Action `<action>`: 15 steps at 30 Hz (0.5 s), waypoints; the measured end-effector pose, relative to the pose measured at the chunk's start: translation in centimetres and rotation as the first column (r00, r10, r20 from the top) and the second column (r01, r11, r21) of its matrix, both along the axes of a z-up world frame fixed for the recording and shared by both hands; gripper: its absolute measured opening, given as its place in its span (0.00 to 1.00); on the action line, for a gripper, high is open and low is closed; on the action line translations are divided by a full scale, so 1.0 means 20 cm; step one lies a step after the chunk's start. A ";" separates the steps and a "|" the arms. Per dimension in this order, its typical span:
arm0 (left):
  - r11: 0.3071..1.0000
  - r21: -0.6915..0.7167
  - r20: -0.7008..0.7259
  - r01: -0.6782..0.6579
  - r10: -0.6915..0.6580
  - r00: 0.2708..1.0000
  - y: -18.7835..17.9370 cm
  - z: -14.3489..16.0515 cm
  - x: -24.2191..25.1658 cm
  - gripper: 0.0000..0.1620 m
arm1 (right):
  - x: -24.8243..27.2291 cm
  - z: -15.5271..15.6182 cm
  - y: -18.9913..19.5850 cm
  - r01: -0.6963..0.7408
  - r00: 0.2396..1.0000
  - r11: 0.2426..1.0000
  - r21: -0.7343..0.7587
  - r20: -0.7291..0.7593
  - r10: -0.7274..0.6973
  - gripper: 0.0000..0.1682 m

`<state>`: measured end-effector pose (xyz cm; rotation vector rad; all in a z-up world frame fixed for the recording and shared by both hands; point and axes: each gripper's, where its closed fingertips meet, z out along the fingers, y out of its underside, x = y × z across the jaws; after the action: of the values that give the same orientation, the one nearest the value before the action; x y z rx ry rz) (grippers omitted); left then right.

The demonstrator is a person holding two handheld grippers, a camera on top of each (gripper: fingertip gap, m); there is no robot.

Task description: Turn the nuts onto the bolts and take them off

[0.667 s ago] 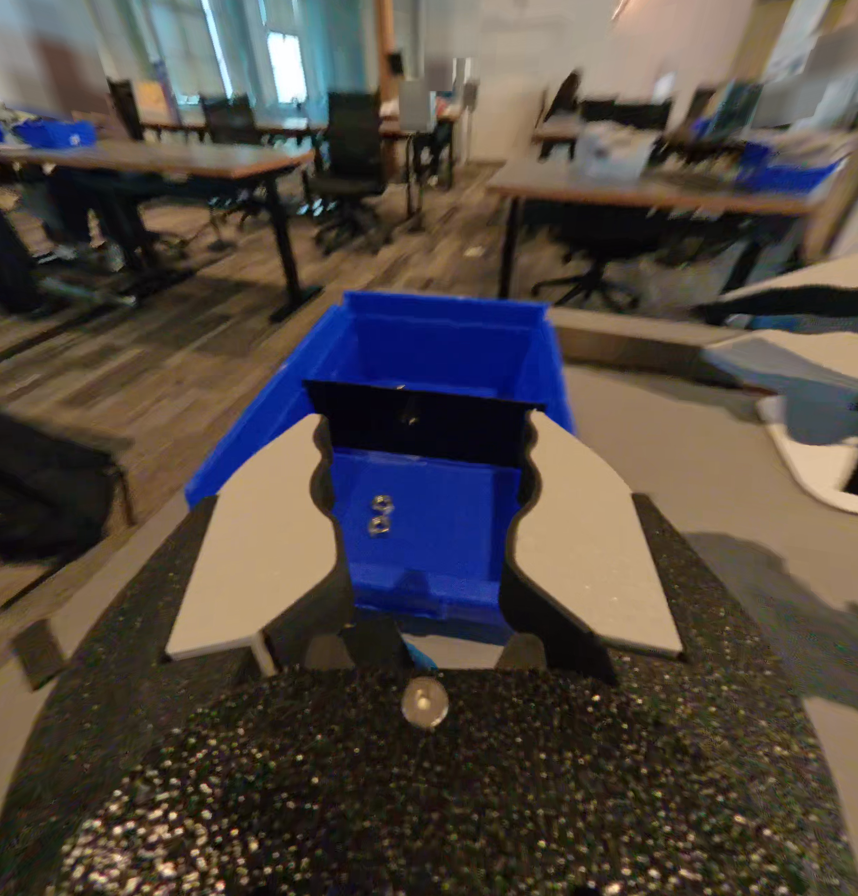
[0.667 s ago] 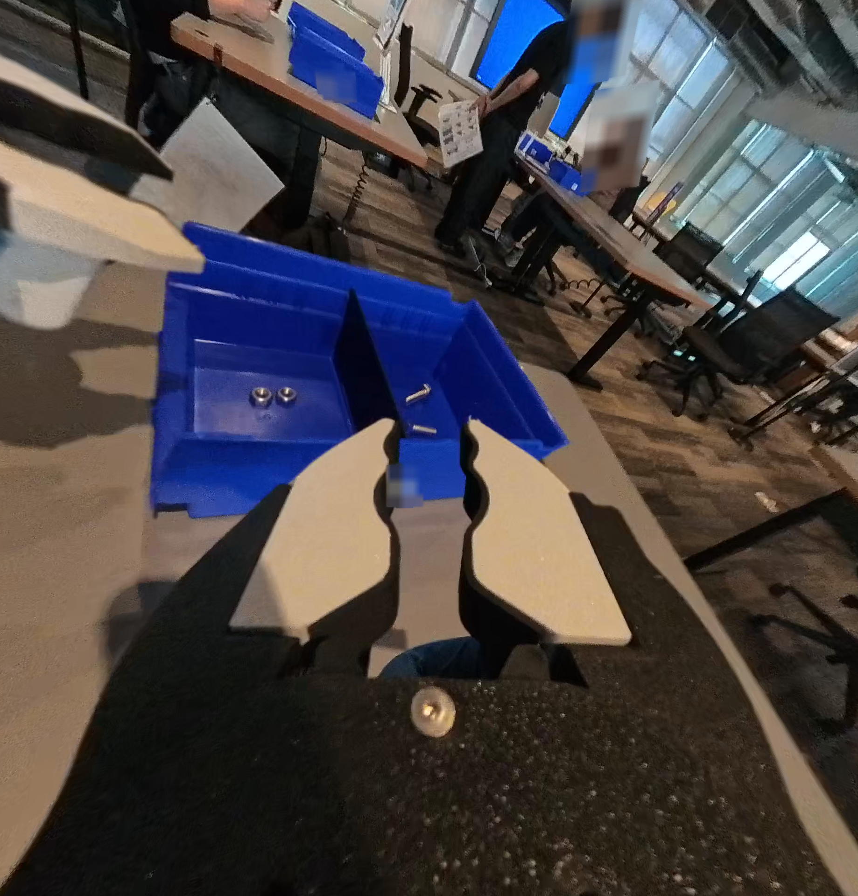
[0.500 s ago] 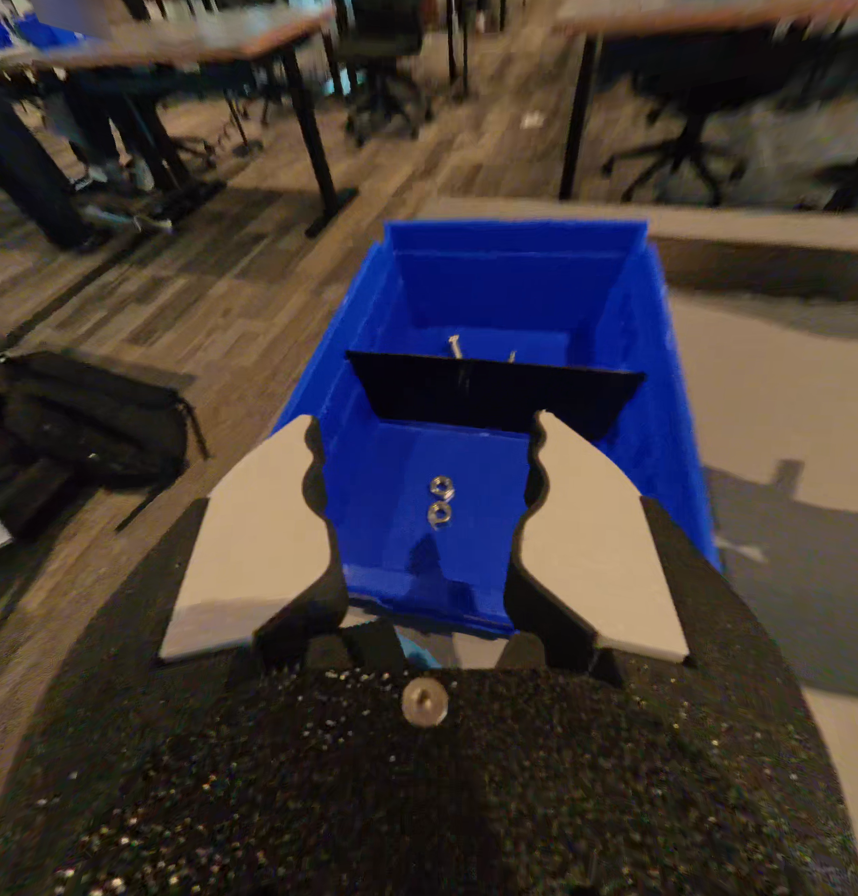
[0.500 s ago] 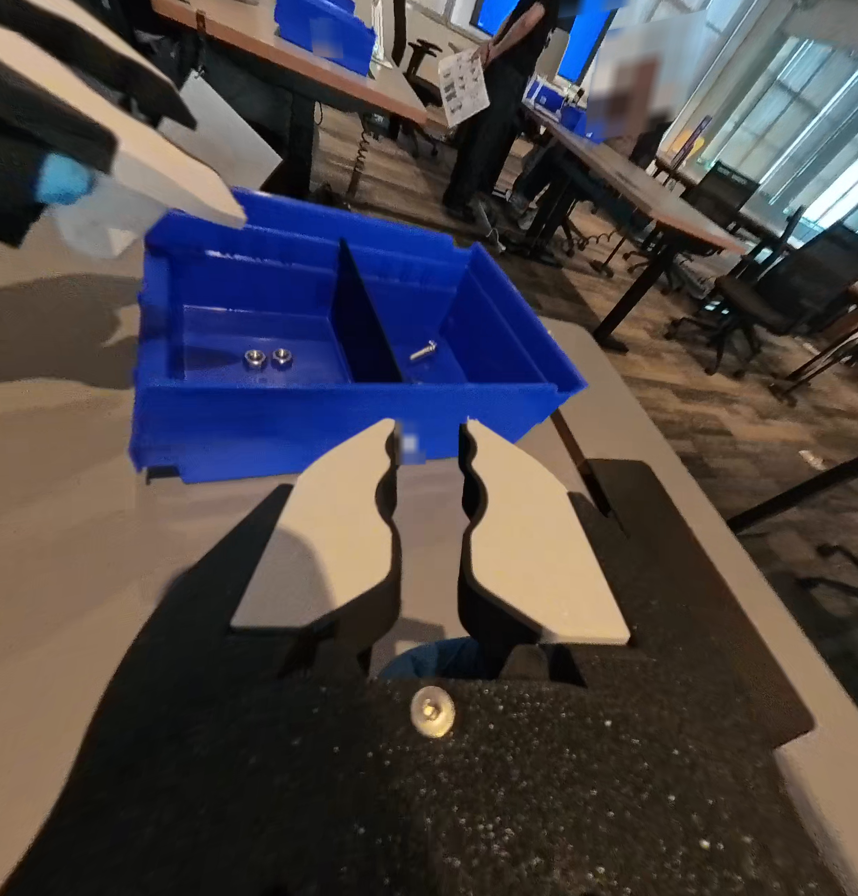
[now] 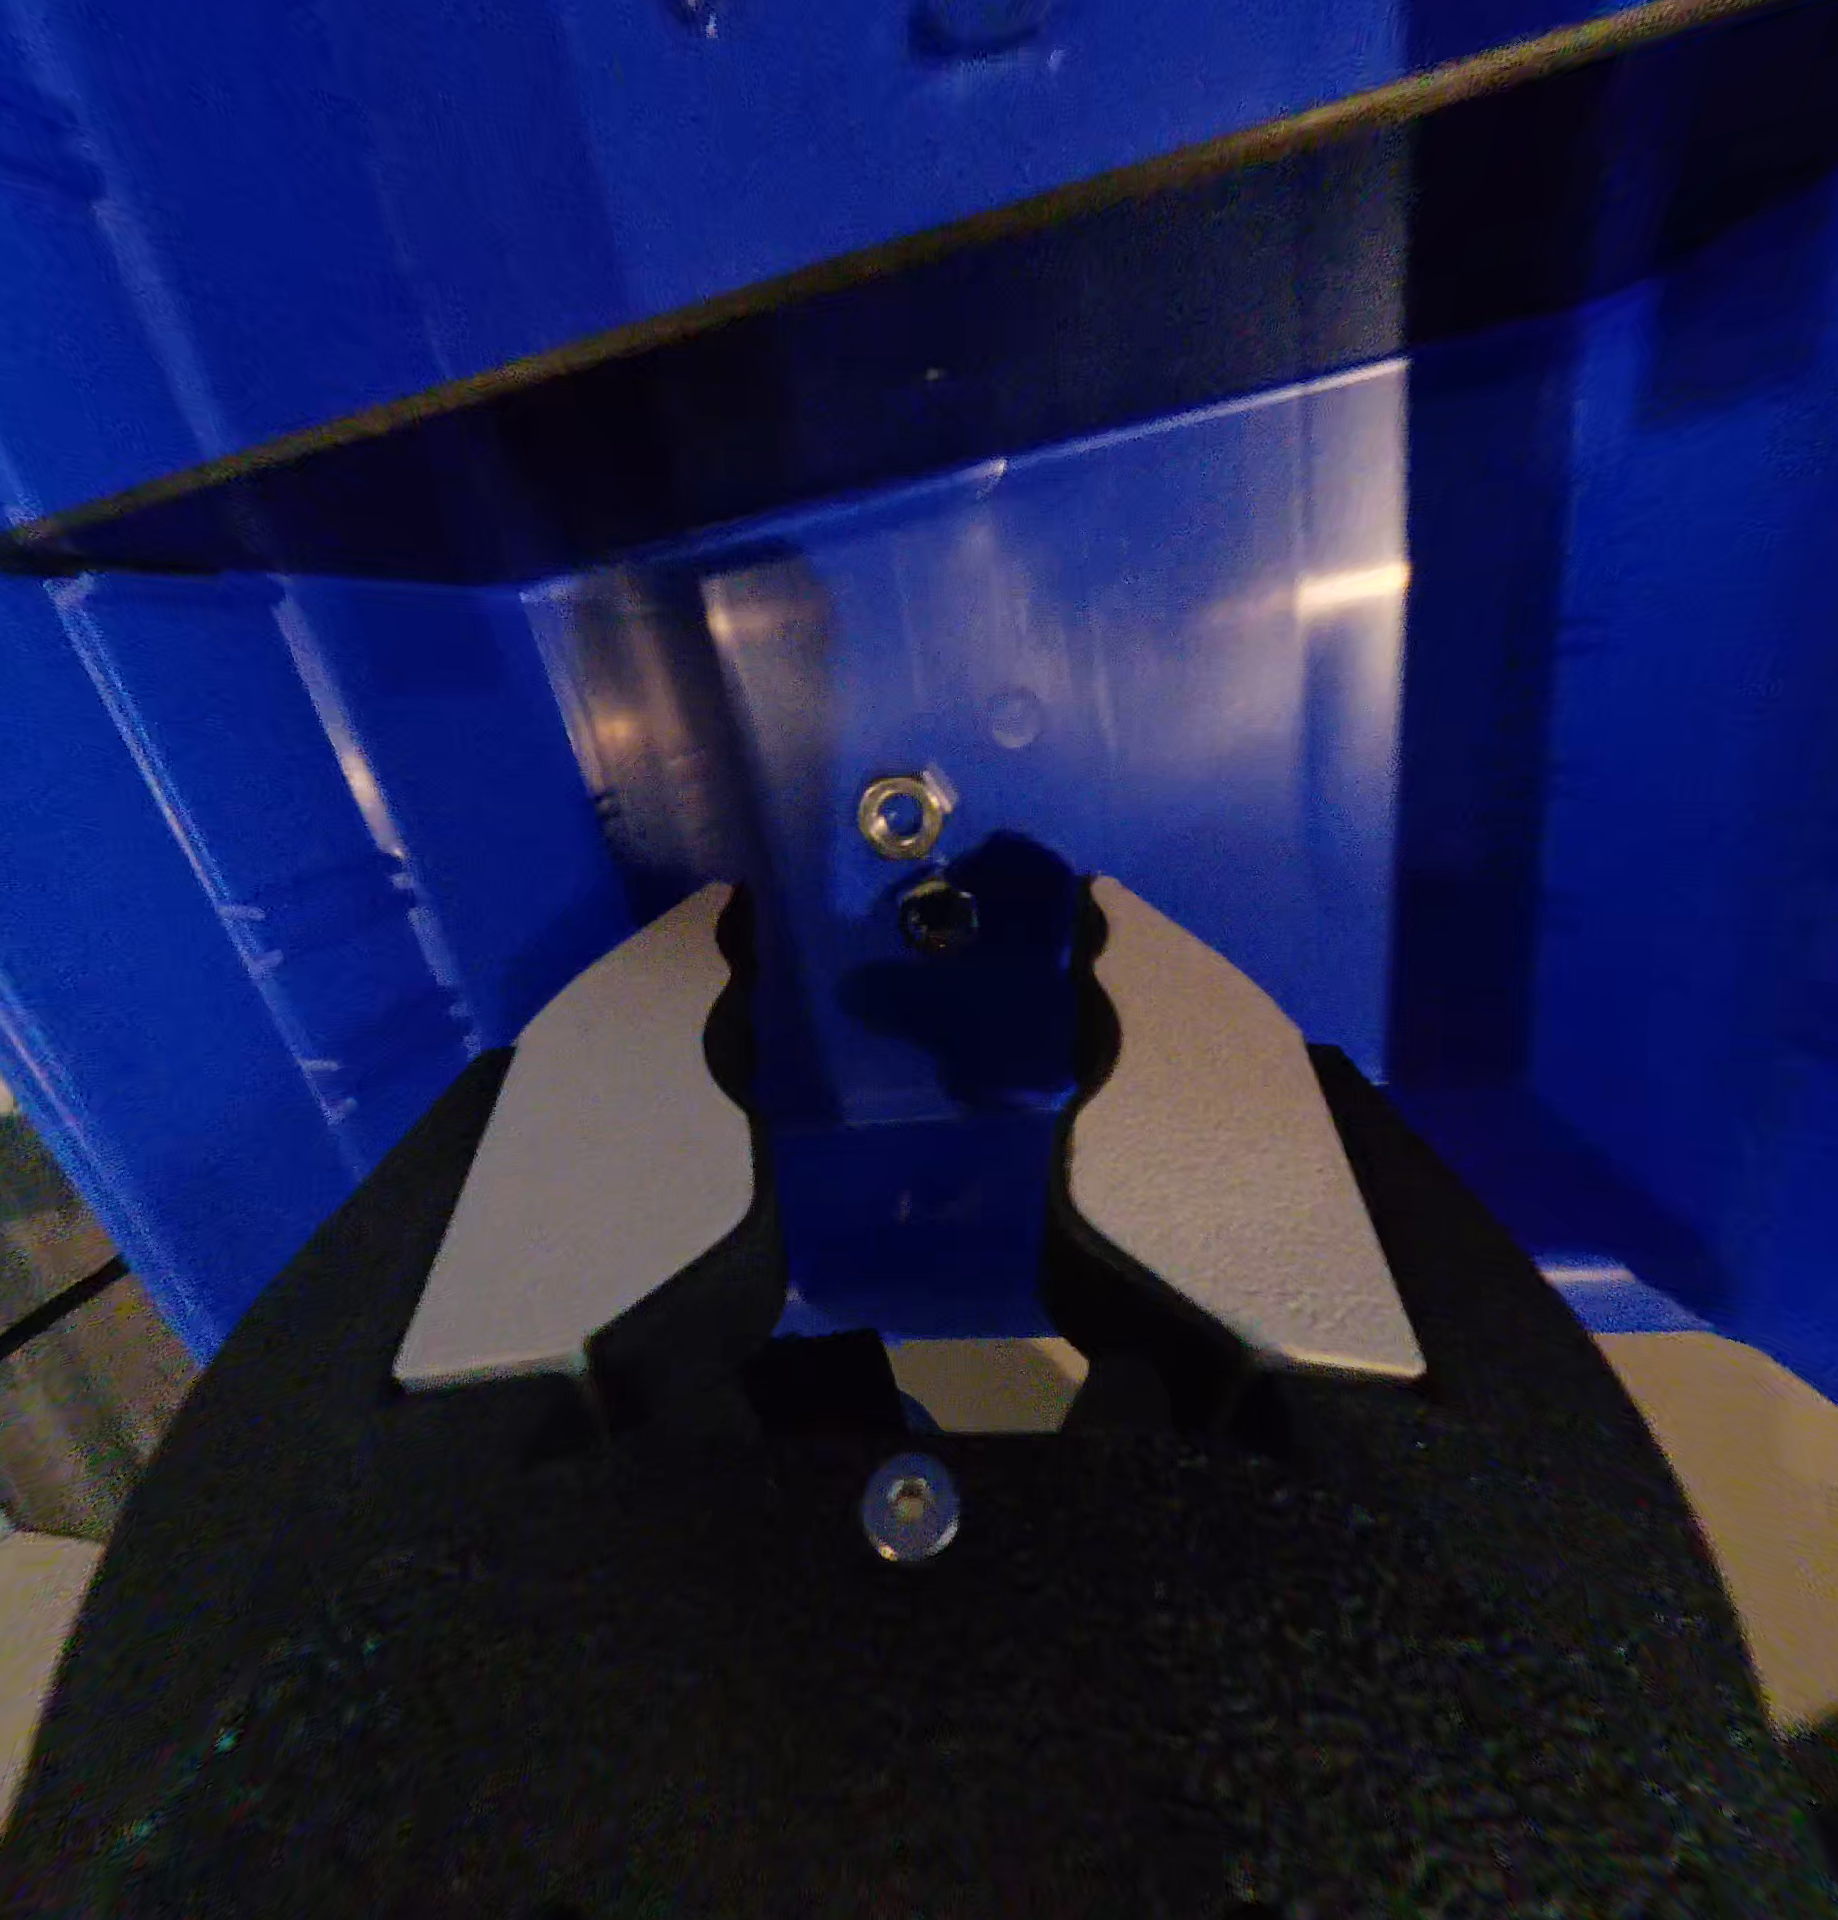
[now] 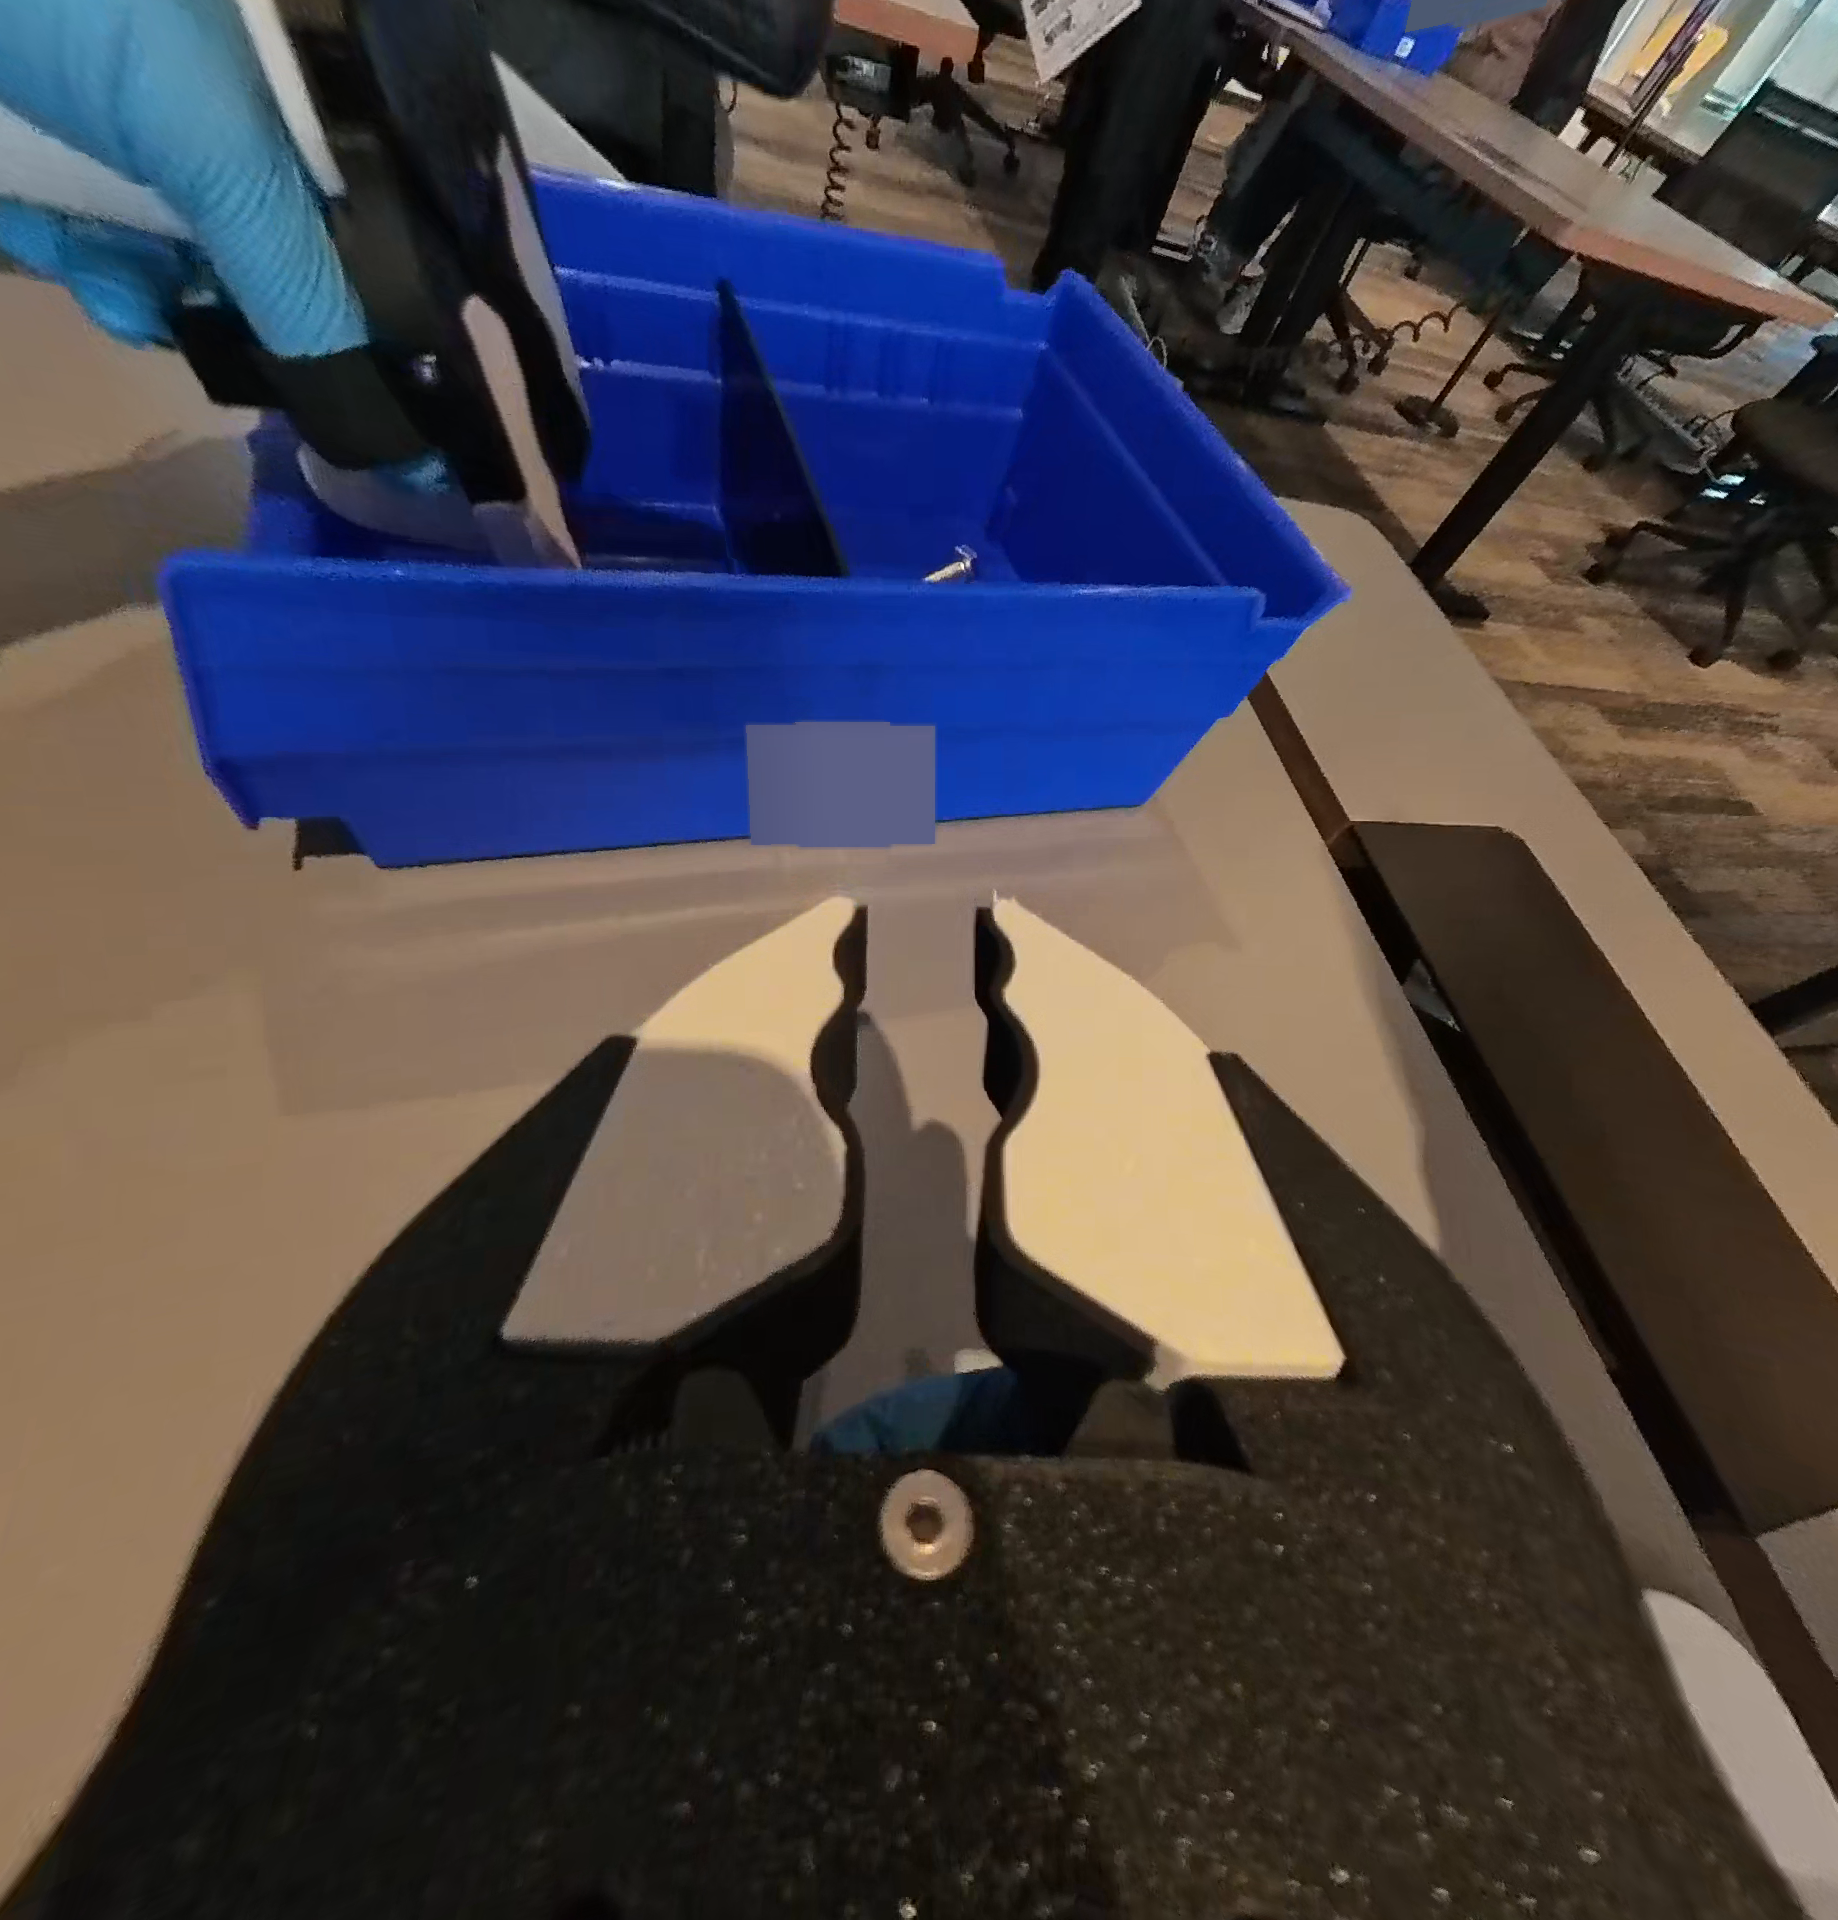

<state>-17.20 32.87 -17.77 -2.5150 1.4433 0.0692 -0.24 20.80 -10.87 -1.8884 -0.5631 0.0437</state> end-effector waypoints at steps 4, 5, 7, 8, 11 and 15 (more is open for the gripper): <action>0.999 -0.032 -0.009 -0.011 0.010 1.000 0.02 0.00 -0.02 0.34 | 0.00 0.00 0.00 -0.001 1.000 1.000 0.002 0.017 0.001 0.11; 0.999 -0.043 -0.009 -0.006 0.005 1.000 0.02 0.00 -0.02 0.33 | 0.00 0.00 0.00 0.000 1.000 1.000 -0.001 0.014 0.000 0.11; 0.996 -0.084 -0.007 0.002 -0.002 1.000 0.01 -0.02 -0.02 0.30 | 0.01 -0.01 0.00 0.005 1.000 1.000 -0.007 0.017 -0.004 0.11; 0.995 -0.098 -0.012 0.003 -0.004 1.000 0.01 -0.04 -0.03 0.30 | 0.02 -0.01 0.00 0.008 1.000 1.000 -0.009 0.021 -0.008 0.11; 0.991 -0.131 0.001 0.030 -0.031 1.000 0.00 -0.06 -0.03 0.30 | 0.03 -0.02 0.01 0.013 1.000 1.000 -0.013 0.014 -0.013 0.11; 0.987 -0.148 -0.014 0.056 -0.059 0.998 0.00 -0.08 -0.04 0.29 | 0.03 -0.03 0.01 0.017 1.000 1.000 -0.020 0.014 -0.016 0.11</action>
<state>-18.02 32.95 -19.31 -2.5922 1.5814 -0.0251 0.40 21.00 -11.50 -1.9137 -0.5581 0.0255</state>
